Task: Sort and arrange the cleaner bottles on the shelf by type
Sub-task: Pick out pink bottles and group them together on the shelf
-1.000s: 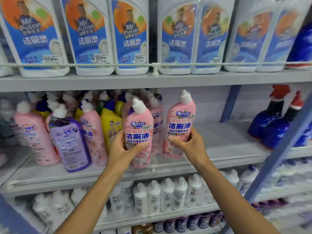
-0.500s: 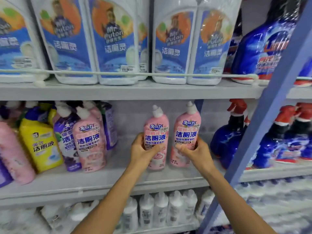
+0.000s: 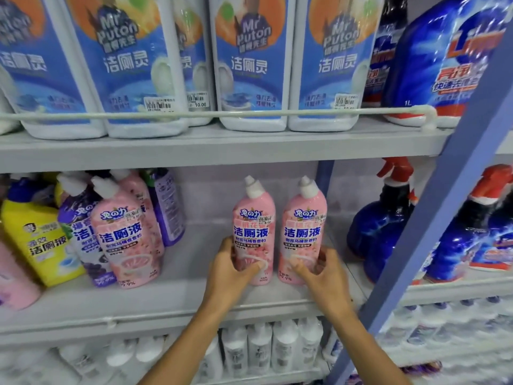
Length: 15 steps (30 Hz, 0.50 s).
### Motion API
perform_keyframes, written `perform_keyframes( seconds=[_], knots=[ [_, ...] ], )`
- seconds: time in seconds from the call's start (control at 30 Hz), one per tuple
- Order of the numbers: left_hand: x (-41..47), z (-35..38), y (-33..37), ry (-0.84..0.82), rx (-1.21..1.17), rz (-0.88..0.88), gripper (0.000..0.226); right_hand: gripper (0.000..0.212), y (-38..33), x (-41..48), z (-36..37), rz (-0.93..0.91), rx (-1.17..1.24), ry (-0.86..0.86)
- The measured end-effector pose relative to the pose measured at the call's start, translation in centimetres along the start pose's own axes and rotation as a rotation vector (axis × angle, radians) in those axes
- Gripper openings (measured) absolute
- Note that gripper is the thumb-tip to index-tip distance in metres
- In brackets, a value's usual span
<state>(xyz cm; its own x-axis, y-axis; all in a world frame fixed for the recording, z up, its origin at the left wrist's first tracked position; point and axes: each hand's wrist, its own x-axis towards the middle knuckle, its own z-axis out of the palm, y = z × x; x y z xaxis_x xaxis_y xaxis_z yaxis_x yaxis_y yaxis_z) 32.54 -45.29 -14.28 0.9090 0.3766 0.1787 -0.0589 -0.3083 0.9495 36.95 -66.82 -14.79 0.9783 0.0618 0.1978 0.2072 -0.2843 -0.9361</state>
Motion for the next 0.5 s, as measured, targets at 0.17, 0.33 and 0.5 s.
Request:
perform_keyframes(
  seconds=[0.17,0.33,0.5],
  knots=[
    [2.8,2.0,0.4,0.063,0.079,0.013,0.059,0.043,-0.2,3.9,0.3,-0.027,-0.103,-0.022],
    [6.9,2.9,0.8,0.051,0.071,-0.047,0.064,0.027,-0.3,8.8,1.0,0.001,-0.009,-0.102],
    [10.2,3.9,0.0,0.082,0.047,-0.003,0.061,0.027,0.5,11.9,1.7,-0.035,0.100,-0.113]
  ],
)
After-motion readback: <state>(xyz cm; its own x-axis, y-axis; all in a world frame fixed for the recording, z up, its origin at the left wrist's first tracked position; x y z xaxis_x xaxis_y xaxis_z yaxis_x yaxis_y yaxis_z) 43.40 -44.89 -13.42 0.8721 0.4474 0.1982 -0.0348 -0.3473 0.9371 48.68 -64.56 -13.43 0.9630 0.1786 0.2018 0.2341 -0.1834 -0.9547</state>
